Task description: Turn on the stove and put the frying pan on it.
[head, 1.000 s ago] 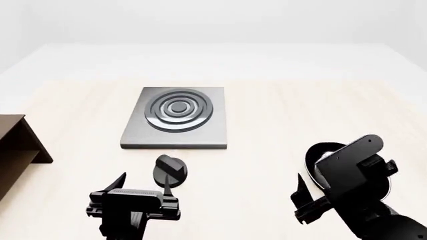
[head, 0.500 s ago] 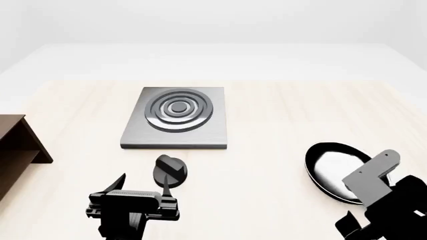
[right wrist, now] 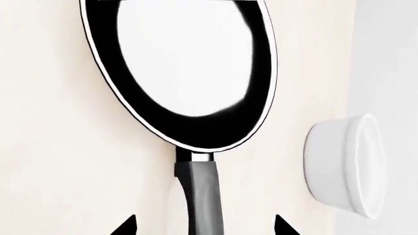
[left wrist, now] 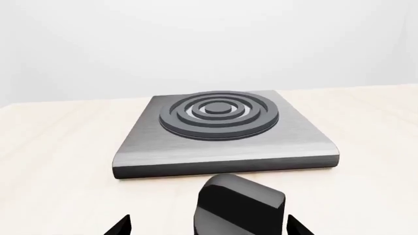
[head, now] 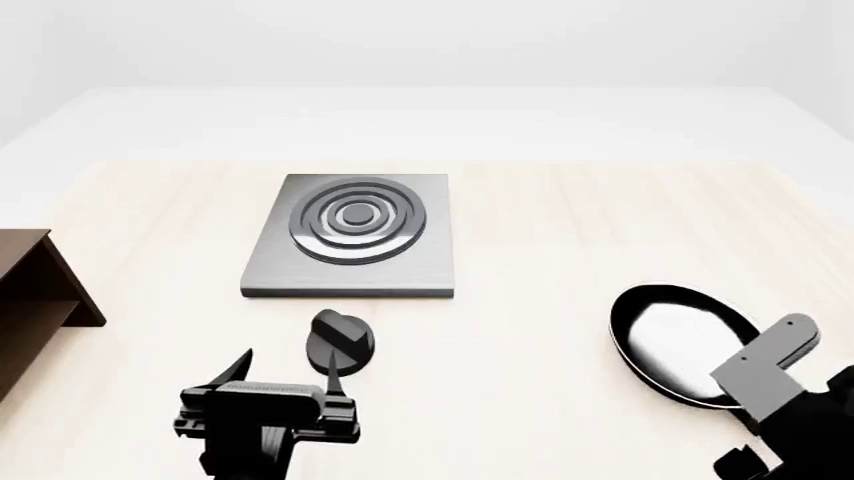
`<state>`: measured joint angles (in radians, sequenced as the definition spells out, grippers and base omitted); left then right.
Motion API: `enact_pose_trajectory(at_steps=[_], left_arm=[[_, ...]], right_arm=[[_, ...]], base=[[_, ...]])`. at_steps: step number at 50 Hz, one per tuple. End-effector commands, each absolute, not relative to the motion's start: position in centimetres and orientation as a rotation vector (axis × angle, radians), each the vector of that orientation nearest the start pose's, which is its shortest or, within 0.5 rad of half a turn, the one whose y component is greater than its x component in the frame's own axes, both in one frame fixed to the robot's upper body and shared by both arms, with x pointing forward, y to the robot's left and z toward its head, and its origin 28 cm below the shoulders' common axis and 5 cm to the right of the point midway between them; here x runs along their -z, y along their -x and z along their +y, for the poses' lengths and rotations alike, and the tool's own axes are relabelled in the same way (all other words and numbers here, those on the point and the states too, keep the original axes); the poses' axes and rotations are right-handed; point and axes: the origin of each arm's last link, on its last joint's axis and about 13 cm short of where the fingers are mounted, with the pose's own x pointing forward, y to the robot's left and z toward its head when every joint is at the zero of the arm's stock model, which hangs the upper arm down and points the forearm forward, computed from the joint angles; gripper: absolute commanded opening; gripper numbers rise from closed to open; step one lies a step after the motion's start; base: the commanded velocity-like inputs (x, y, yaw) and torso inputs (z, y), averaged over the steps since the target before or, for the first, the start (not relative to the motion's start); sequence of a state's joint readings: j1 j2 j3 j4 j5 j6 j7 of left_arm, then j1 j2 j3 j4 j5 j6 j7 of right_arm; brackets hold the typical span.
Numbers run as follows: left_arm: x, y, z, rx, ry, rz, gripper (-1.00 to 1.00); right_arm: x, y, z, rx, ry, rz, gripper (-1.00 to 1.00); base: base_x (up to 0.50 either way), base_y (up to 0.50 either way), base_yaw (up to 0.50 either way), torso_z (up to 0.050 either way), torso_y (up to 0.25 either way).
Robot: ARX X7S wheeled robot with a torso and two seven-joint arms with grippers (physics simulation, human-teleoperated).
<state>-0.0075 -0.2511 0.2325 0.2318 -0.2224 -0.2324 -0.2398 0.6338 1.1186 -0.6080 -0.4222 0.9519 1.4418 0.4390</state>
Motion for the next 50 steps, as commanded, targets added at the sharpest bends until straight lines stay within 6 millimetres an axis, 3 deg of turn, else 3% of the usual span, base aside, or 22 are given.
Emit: enact_pose_trajectory(at_steps=[1,23,38,39,50], left_arm=[[-4.4,-20.6,20.8,0.051,-0.036,0.042,1.0],[-4.4,-20.7,20.6,0.039,-0.049,0.046,1.0],[-4.6,-20.6,20.3,0.046,-0.063,0.044,1.0],[-4.6,-20.6,20.3,0.046,-0.064,0.042,1.0],[-4.7,-20.5,20.5,0.039,-0.059,0.039,1.0]], right_arm=[[-14.3,-20.1,-24.9,0.009,0.849,0.981,1.0],[-12.3,-19.8,-27.2,0.085,0.885,1.071,1.0],[-11.3,-19.8,-27.9,0.117,0.855,1.009,1.0],[-11.2,-19.8,-27.8,0.106,0.854,1.002,-1.0],[-12.8,-20.8,-27.0,0.072,0.87,0.929,-1.0]], base=[[0.0,0.0,0.0,0.0,0.0],[0.0,0.0,0.0,0.0,0.0],[0.0,0.0,0.0,0.0,0.0],[0.0,0.0,0.0,0.0,0.0],[0.0,0.0,0.0,0.0,0.0]])
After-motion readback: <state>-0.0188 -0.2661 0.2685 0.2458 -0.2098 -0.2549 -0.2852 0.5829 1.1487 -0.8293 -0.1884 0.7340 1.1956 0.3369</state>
